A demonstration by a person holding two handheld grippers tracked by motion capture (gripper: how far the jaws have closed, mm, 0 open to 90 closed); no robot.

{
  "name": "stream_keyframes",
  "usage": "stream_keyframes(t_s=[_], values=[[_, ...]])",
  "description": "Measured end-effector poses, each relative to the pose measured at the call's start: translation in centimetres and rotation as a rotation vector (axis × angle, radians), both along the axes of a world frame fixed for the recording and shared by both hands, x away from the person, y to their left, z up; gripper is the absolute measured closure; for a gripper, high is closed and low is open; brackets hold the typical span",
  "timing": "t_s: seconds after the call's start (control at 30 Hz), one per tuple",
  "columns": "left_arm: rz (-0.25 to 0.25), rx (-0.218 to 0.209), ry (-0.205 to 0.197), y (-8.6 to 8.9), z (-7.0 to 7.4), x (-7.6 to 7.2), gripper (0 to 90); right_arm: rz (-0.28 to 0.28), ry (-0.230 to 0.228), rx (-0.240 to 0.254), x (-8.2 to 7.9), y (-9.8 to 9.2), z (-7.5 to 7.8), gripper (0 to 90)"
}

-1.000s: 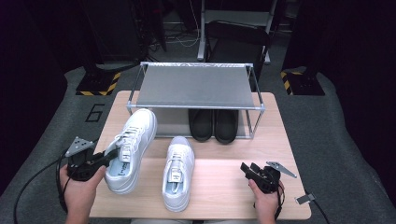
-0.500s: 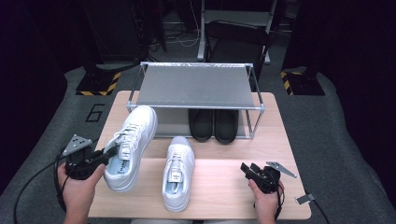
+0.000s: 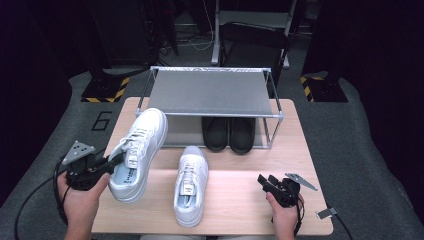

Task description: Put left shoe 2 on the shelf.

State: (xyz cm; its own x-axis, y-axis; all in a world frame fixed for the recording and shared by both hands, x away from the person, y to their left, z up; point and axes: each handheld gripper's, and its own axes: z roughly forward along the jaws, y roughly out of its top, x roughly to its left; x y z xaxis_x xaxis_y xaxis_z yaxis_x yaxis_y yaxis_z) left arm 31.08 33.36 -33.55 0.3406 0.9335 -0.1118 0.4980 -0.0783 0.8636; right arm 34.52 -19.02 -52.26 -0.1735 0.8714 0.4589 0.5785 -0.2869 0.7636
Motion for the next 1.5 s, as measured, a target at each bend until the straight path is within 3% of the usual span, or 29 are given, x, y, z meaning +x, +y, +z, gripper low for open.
stream_keyframes(t_s=[0.6, 1.07, 1.5], values=[[-0.006, -0.019, -0.016, 0.0, 1.7, 2.9, 81.5, 0.0, 0.001, -0.003, 0.0, 0.0, -0.1, 46.2], [-0.004, -0.053, -0.005, -0.2, 2.3, 7.1, 81.4, -0.002, 0.007, -0.002, 0.1, 0.0, -0.3, 46.2], [0.024, -0.038, -0.006, -0.8, 3.1, 10.5, 81.4, -0.003, 0.009, -0.004, 0.1, 0.0, -0.3, 46.2]])
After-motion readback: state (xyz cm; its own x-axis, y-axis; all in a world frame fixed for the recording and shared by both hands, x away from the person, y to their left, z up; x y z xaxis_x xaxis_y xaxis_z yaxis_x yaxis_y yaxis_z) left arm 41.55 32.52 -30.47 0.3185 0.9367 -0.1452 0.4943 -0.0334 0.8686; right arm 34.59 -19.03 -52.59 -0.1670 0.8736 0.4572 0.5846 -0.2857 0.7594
